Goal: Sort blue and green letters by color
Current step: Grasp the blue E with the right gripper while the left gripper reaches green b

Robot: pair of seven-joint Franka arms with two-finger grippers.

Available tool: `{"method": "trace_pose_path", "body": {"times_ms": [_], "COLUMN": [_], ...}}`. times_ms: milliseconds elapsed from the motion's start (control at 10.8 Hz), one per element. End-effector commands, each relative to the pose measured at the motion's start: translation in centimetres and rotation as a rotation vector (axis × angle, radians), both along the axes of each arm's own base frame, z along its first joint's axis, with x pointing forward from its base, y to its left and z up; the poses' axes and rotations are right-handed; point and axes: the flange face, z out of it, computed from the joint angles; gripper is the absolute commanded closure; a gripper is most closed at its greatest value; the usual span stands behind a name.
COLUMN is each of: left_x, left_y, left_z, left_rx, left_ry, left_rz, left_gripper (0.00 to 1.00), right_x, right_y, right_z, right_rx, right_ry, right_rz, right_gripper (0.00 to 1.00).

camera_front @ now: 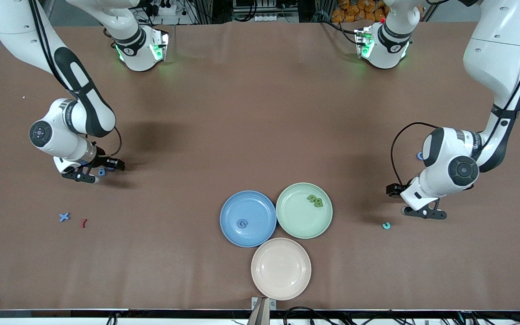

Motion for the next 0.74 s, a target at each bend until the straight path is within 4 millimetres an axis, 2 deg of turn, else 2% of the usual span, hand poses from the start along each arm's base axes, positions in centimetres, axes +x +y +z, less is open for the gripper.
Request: {"method": "trace_pose_path", "body": {"times_ms": [0,185,369,554,646], "left_x": [-1.5,-1.2,-2.4,-3.5,-4.0], "left_y": [0.9,1.3,1.5,2.2,2.4], "left_z": [0.8,2.7,2.2,1.7,1.1], "left_rx": [0.011,0.026,0.031,0.035,0.029], "left_ry": [-0.015,-0.044,-0.023,-0.013,-0.022], "left_rz": [-0.035,-0.032,-0.037,-0.034,-0.032], "left_gripper": [0.0,0.0,0.0,0.0,0.0], "right_x": [-0.6,-0.6,0.1,3.0,5.2], "right_y": [0.3,0.4,1.0,3.3,5.5], "right_z": [0.1,0.0,0.8,3.0,4.7], "right_rx": [0.01,0.011,0.013,0.019,0.028], "right_ry": [0.005,0.006,0.003,-0.019,-0.003], "right_rz": [0.002,0.004,0.004,0.007,-0.012], "right_gripper": [1.0,1.0,1.0,1.0,1.0]}}
